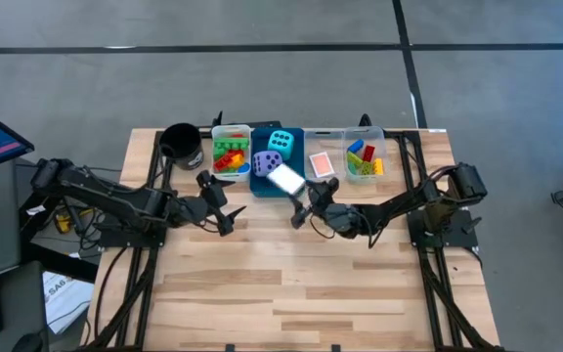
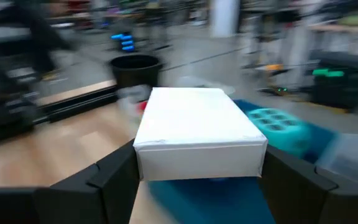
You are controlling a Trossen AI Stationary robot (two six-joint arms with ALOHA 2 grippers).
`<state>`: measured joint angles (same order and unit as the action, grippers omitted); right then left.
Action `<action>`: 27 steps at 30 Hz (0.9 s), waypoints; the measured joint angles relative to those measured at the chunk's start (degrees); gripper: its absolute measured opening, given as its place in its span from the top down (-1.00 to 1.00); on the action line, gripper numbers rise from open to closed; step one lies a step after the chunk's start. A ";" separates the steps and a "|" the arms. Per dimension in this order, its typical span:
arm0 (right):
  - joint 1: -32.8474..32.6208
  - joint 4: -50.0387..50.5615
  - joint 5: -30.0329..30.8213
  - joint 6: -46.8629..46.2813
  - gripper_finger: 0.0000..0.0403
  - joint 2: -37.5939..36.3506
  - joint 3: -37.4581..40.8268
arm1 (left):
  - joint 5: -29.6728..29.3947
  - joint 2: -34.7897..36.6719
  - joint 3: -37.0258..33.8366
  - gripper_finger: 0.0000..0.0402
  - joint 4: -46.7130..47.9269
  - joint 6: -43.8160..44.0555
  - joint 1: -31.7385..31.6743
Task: Pick & Place Toys
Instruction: Put the white game card into the left transparent bin
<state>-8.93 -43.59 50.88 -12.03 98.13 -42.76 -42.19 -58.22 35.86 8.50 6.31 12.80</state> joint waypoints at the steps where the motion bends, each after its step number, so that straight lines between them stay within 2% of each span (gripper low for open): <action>1: 0.14 0.01 2.82 0.05 -0.37 0.00 0.00 | 0.01 0.00 0.00 -0.79 -0.04 0.00 0.00; 5: 0.13 0.00 14.54 1.32 -0.37 0.00 0.00 | 0.01 0.00 0.00 -0.79 0.01 0.00 0.00; 12: 0.78 -0.02 29.16 1.53 -0.37 -0.02 0.00 | 0.02 0.00 0.00 -0.79 0.02 0.00 0.00; 19: 4.67 1.83 30.88 0.51 -0.37 -0.04 -0.04 | -0.14 0.00 0.00 -0.79 -1.82 -0.79 0.00; 27: 10.60 11.79 26.68 -14.74 -0.37 -0.04 -0.02 | -0.36 0.00 0.00 -0.79 -4.09 -3.47 0.00</action>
<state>1.67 -31.80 77.56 -26.77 98.08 -42.78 -42.54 -58.22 35.86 4.42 2.84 12.80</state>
